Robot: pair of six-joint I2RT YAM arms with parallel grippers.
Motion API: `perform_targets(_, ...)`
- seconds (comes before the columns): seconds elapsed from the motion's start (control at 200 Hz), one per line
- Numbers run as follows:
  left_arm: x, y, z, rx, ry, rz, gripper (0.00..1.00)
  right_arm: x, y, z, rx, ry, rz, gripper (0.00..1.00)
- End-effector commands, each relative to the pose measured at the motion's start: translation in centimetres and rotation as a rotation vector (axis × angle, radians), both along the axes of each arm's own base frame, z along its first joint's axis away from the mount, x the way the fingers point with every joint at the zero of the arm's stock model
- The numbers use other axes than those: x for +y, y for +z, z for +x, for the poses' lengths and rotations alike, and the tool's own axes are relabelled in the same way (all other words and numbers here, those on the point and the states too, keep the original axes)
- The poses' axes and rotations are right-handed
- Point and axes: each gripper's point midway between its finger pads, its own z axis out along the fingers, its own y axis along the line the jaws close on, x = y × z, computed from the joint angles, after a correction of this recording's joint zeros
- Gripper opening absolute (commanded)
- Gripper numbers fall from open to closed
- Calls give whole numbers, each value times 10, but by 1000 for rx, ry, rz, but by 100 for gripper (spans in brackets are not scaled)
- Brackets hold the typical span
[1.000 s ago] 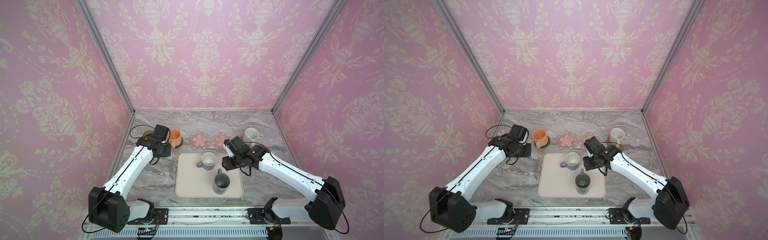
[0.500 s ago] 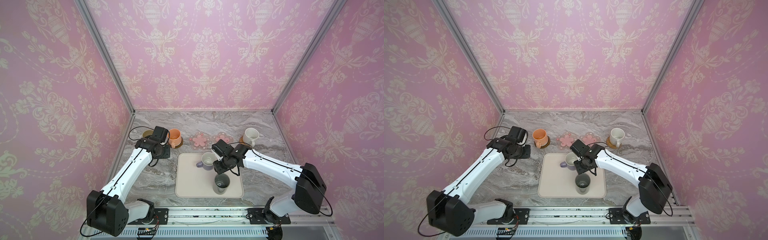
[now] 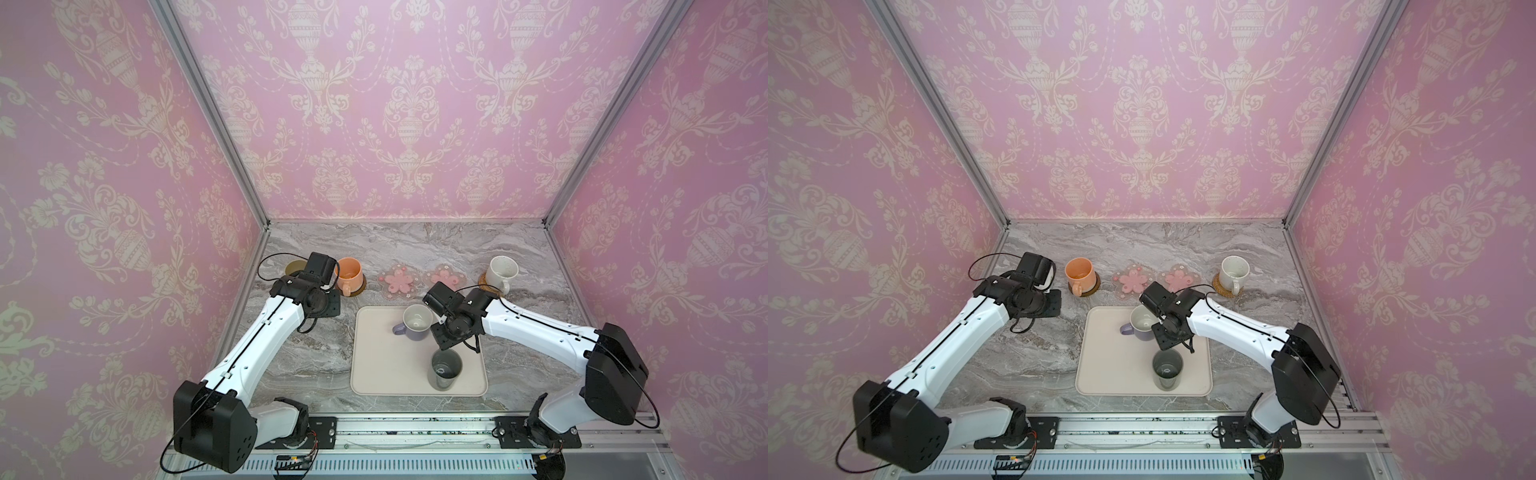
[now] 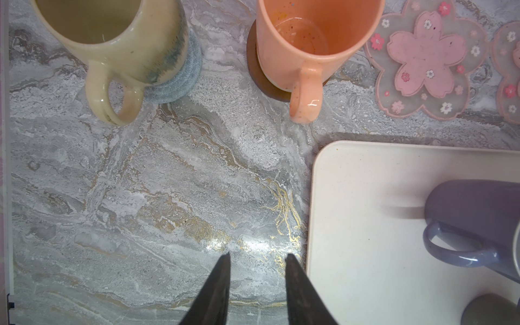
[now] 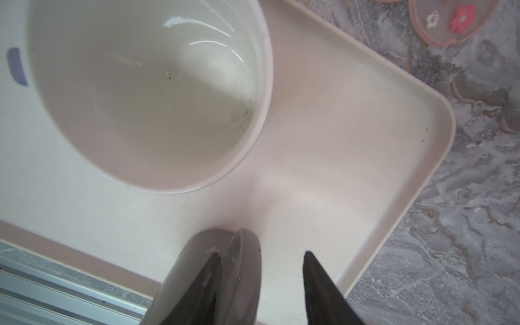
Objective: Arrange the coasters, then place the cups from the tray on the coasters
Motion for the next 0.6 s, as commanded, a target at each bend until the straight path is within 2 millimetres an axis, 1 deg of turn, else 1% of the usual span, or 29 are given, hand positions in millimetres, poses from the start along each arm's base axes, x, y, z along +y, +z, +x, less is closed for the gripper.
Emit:
perform_targets(0.0,-4,-2,-8,22,9,-29,36,-28,-3,-9,30,-43,-65,48)
perform_targets(0.265,-7,-2,-8,26,7,-37,35,-59,-4,-12,33,-137,-57,49)
perform_targets(0.43,-11,-2,-6,28,0,-44,36,-67,-6,-16,43,-184,-19,49)
perform_targets(0.595,-14,-1,-4,29,-9,-36,36,-74,-12,-24,62,-204,-23,49)
